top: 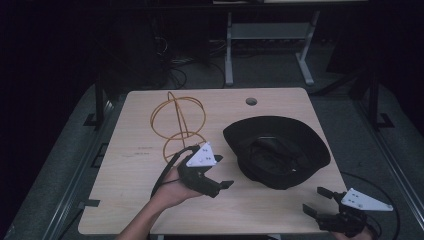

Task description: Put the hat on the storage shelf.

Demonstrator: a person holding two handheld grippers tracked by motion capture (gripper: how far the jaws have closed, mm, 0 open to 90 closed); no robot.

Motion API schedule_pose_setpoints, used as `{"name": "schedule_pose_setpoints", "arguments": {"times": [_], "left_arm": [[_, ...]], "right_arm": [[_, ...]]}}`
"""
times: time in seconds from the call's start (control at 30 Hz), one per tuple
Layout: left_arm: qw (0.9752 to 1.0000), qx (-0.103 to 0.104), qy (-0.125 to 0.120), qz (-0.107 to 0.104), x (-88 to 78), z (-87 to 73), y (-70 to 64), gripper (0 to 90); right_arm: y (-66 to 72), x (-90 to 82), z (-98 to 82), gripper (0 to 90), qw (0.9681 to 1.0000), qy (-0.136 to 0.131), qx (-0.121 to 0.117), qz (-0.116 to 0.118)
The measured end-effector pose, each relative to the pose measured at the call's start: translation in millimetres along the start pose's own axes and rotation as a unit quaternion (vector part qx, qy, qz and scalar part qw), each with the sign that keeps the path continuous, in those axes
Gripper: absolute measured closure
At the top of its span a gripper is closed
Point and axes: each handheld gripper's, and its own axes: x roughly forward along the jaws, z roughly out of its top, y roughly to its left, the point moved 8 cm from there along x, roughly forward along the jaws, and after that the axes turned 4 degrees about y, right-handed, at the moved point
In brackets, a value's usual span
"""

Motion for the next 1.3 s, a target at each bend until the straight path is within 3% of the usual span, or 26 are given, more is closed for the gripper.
{"name": "schedule_pose_setpoints", "arguments": {"times": [0.33, 0.9, 1.0, 1.17, 1.23, 1.3], "left_arm": [[0.9998, 0.008, 0.007, -0.015, 15.4, 19.0, 3.2, 20.3], [0.9982, 0.045, 0.029, -0.027, 37.6, 42.3, 3.8, 18.7], [0.9971, 0.052, 0.041, -0.038, 43.3, 40.7, 2.7, 17.4], [0.9944, 0.078, 0.064, -0.031, 54.0, 38.0, 2.1, 17.0], [0.9927, 0.088, 0.079, -0.026, 59.7, 36.3, 2.7, 17.0], [0.9893, 0.103, 0.102, -0.017, 67.2, 31.7, 2.0, 17.2]], "right_arm": [[-0.3, -0.4, -0.7, 14.6, 1.0000, 0.001, 0.004, 0.002], [-0.6, -2.1, 0.5, 14.6, 1.0000, -0.006, 0.001, 0.007], [-0.8, -2.7, 1.1, 14.6, 0.9999, -0.008, 0.003, 0.007], [-0.8, -2.1, 0.9, 14.6, 0.9999, -0.007, 0.002, 0.008], [0.0, -2.1, 1.2, 14.7, 0.9999, -0.007, 0.003, 0.008], [0.3, -1.6, 1.1, 14.7, 0.9999, -0.007, 0.004, 0.009]]}}
